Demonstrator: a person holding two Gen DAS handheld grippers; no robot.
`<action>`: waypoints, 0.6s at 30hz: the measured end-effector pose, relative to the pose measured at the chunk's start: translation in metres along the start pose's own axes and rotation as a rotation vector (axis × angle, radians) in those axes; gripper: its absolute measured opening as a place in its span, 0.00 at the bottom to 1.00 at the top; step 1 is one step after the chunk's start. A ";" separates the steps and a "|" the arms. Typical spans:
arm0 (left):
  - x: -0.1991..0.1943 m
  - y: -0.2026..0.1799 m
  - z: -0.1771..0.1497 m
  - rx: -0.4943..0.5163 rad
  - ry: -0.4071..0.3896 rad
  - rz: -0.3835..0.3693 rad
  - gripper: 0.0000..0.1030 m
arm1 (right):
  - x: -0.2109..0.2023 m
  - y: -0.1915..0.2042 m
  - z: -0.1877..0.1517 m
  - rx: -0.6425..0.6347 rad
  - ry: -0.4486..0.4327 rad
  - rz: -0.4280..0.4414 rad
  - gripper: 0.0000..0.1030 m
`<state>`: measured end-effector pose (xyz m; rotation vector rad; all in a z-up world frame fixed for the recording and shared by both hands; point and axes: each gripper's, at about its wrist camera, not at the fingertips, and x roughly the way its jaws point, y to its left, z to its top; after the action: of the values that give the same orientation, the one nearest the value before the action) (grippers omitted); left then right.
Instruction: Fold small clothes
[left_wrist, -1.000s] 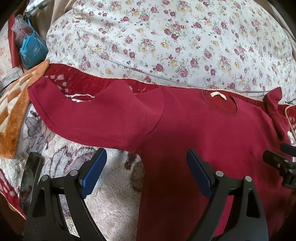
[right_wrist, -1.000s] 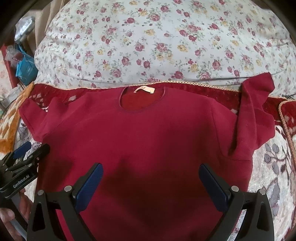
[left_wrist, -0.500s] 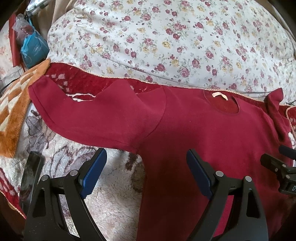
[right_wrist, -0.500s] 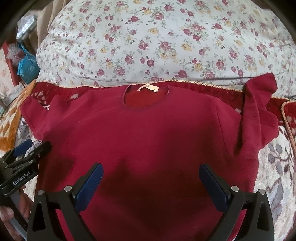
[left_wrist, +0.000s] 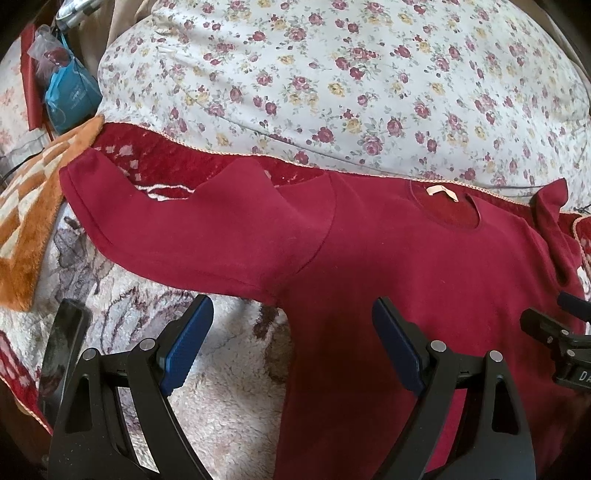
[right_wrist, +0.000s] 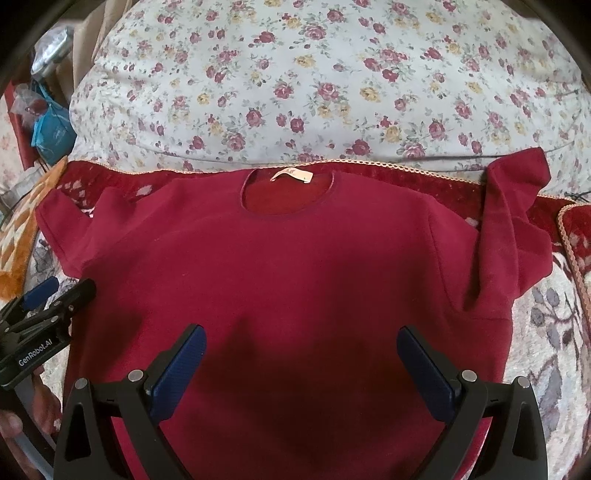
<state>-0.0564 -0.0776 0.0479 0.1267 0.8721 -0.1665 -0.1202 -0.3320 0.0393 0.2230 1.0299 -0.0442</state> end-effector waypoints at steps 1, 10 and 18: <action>0.000 0.000 0.000 0.002 0.000 -0.001 0.85 | 0.001 0.000 0.000 -0.001 0.003 -0.004 1.00; -0.001 0.000 0.000 0.003 -0.008 0.007 0.85 | 0.003 -0.001 0.000 -0.001 0.014 -0.008 1.00; 0.003 0.005 -0.001 -0.013 0.003 0.010 0.85 | 0.005 -0.001 0.001 0.001 0.020 -0.010 1.00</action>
<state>-0.0538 -0.0733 0.0451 0.1192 0.8755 -0.1513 -0.1174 -0.3326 0.0354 0.2196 1.0509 -0.0521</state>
